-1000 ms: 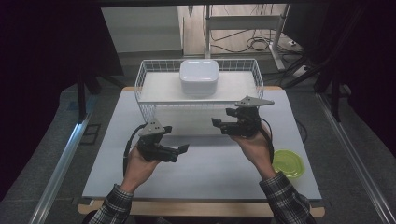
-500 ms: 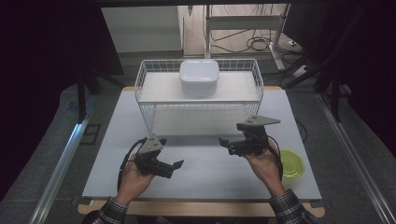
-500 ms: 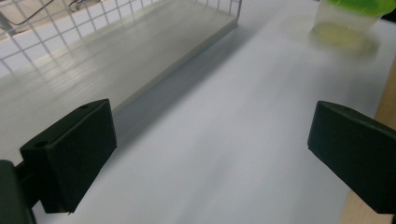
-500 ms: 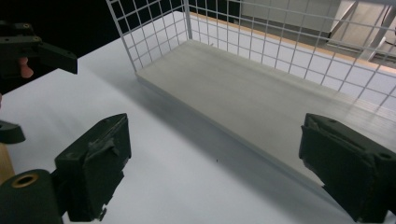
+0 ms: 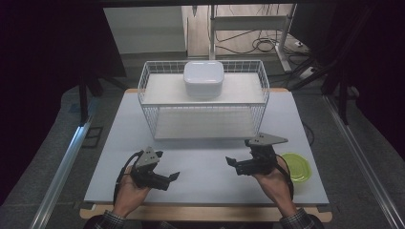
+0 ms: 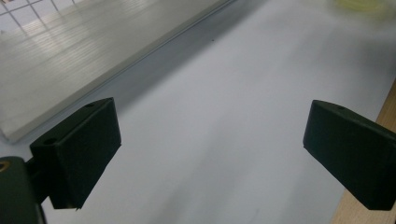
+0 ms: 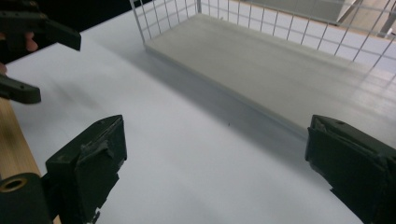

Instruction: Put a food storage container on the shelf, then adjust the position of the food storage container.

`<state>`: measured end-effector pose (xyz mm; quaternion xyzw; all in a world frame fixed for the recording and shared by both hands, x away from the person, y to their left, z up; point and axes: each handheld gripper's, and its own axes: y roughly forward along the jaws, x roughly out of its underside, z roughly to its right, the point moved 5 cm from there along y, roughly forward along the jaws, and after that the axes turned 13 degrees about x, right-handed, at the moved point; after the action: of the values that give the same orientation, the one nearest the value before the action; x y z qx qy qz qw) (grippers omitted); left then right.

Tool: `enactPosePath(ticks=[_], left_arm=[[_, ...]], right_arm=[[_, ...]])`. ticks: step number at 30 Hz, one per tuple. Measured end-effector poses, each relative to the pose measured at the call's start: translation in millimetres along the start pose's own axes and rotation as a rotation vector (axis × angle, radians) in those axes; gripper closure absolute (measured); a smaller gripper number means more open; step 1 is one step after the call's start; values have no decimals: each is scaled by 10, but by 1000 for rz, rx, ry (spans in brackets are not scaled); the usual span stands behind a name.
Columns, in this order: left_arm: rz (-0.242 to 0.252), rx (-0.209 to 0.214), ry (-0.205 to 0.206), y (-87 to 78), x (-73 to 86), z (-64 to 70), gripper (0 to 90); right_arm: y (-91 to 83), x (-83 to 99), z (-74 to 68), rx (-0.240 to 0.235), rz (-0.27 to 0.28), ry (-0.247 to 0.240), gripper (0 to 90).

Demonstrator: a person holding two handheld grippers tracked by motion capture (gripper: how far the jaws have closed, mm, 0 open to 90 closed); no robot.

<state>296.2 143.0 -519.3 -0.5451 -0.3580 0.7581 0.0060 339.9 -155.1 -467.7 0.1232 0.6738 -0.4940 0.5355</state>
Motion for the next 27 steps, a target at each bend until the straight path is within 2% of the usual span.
enactPosePath(ticks=[1,2,3,4,5,9,14,18,19,24,26,27], left_arm=[[4,-6,-1,-5,26,4,38],[-2,-27,-1,-8,85,14,42],[-2,-27,-1,-8,85,14,42],[-14,-58,7,-15,139,29,42],[-18,-64,6,-21,162,39,42],[-9,-65,-19,-33,243,82,42],[-13,-73,-23,-30,284,84,41],[3,-68,-30,-46,281,75,41],[12,-65,-34,-53,284,67,41],[19,-57,-45,-50,294,57,41],[14,-57,-42,-40,293,66,41],[14,-57,-42,-40,293,66,41]], right_arm=[[0,0,0,0,0,0,56],[-19,76,-28,6,-14,-9,56],[-19,76,-28,6,-14,-9,56],[-39,144,-42,15,-24,-11,56],[-48,169,-47,18,-27,-12,56],[-93,298,-64,25,-49,-15,59],[-91,442,-45,43,-90,-20,59],[-98,456,-20,61,-104,-13,47],[-110,459,-2,64,-122,-3,29],[-154,448,57,77,-119,19,27],[-199,453,133,122,-127,15,118],[-223,455,164,136,-125,16,192]])
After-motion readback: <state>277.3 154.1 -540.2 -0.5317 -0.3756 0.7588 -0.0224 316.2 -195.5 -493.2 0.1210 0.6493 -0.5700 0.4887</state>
